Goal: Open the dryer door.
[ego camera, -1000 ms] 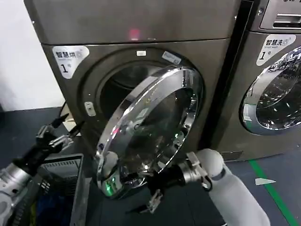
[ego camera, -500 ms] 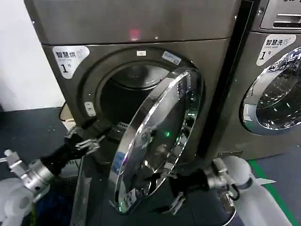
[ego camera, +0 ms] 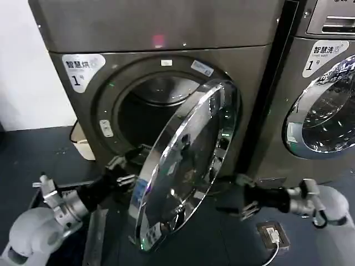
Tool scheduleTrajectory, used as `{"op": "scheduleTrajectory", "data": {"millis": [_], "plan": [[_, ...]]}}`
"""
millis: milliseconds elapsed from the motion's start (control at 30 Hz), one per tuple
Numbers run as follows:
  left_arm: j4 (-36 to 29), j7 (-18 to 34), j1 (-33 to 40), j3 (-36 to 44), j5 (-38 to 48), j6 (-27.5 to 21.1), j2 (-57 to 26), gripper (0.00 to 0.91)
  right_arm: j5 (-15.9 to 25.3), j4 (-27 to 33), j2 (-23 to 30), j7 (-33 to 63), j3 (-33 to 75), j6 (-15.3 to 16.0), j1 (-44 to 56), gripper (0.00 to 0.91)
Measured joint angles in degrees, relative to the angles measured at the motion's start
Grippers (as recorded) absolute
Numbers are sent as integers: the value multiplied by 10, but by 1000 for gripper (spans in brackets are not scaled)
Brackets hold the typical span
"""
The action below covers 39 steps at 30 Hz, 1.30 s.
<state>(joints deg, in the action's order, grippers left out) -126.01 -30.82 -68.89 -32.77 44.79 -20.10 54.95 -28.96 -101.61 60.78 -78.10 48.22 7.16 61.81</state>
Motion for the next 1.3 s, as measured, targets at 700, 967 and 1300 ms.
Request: {"op": "scheduleTrajectory", "data": {"millis": [700,967,1300], "plan": [[-19,-5,35,163,-43,8,3,907,0,-75,94,370,225,-33,89,907],[0,3,79,247,-52,46,-5,907,3,-98,91,515,312,-29,122,907],[35,22,136,361,-68,85,21,907,34,-116,100,621,412,11,170,907]]}}
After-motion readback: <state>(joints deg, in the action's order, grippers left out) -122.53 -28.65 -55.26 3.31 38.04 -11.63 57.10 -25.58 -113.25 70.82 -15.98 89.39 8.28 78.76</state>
